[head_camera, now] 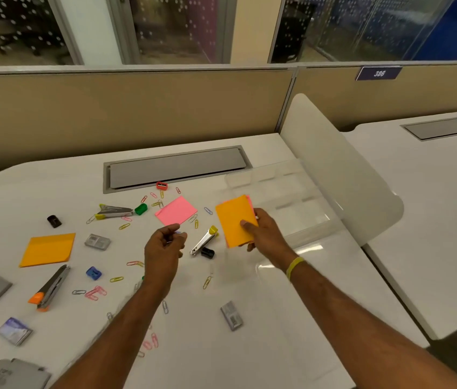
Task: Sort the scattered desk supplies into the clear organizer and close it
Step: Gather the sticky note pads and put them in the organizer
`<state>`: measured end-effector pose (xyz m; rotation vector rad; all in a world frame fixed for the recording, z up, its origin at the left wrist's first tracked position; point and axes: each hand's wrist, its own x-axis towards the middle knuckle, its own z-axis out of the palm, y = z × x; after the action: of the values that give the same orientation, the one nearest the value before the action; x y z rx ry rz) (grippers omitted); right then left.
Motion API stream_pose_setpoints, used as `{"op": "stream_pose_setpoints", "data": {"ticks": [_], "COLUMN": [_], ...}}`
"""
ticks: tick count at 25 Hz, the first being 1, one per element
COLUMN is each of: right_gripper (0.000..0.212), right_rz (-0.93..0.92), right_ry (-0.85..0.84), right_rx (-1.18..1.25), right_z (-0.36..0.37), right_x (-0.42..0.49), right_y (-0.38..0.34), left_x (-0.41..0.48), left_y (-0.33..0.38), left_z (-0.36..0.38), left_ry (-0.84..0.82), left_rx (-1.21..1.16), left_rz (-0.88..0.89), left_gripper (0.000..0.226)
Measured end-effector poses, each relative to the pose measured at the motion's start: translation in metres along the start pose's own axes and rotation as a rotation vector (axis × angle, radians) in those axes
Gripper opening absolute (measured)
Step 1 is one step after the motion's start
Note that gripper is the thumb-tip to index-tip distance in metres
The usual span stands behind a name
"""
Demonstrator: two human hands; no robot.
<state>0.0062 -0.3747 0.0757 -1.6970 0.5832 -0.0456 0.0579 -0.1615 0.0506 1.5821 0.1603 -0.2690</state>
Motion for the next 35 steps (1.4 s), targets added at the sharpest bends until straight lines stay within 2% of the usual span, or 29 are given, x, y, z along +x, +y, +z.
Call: {"op": "stream_pose_setpoints", "data": {"ticks": [5, 9, 14, 17, 20, 24, 30, 32, 35], "right_gripper": [0.025, 0.027, 0.028, 0.032, 0.035, 0.026, 0.028, 0.037, 0.039], "right_rz": [-0.009, -0.002, 0.088, 0.128, 0.056, -0.136, -0.196, -0.194, -0.245], "right_ry": [0.137, 0.189, 0.078, 0.009, -0.023, 0.104, 0.148, 0.139, 0.101], "right_rx": [-0.15, -0.413, -0.718, -0.812, -0.985, -1.199, -1.237, -1.17, -1.01], "right_z": [-0.038, -0.044, -0.035, -0.03, -0.027, -0.028, -0.036, -0.037, -0.026], "right_x": [0.082, 0.135, 0.169, 0.174, 0.172, 0.161, 0.137, 0.128, 0.104], "right_y": [-0.01, -0.01, -0.005, -0.003, -0.004, -0.005, -0.003, -0.001, 0.002], "left_x": [0.017, 0.025, 0.033, 0.037, 0.041, 0.046, 0.049, 0.048, 0.044], "left_y": [0.0, -0.004, -0.012, -0.016, -0.017, -0.015, -0.009, -0.009, -0.012], "left_z": [0.026, 0.034, 0.023, 0.017, 0.015, 0.012, -0.003, -0.01, -0.024], "left_ry": [-0.105, -0.125, -0.082, -0.062, -0.068, -0.073, -0.063, -0.06, -0.047], "left_rx": [0.091, 0.131, 0.164, 0.182, 0.196, 0.219, 0.26, 0.268, 0.361], "left_rz": [-0.018, -0.026, -0.03, -0.034, -0.031, -0.004, 0.032, 0.046, 0.084], "left_gripper": [0.02, 0.019, 0.018, 0.02, 0.02, 0.019, 0.022, 0.022, 0.023]}}
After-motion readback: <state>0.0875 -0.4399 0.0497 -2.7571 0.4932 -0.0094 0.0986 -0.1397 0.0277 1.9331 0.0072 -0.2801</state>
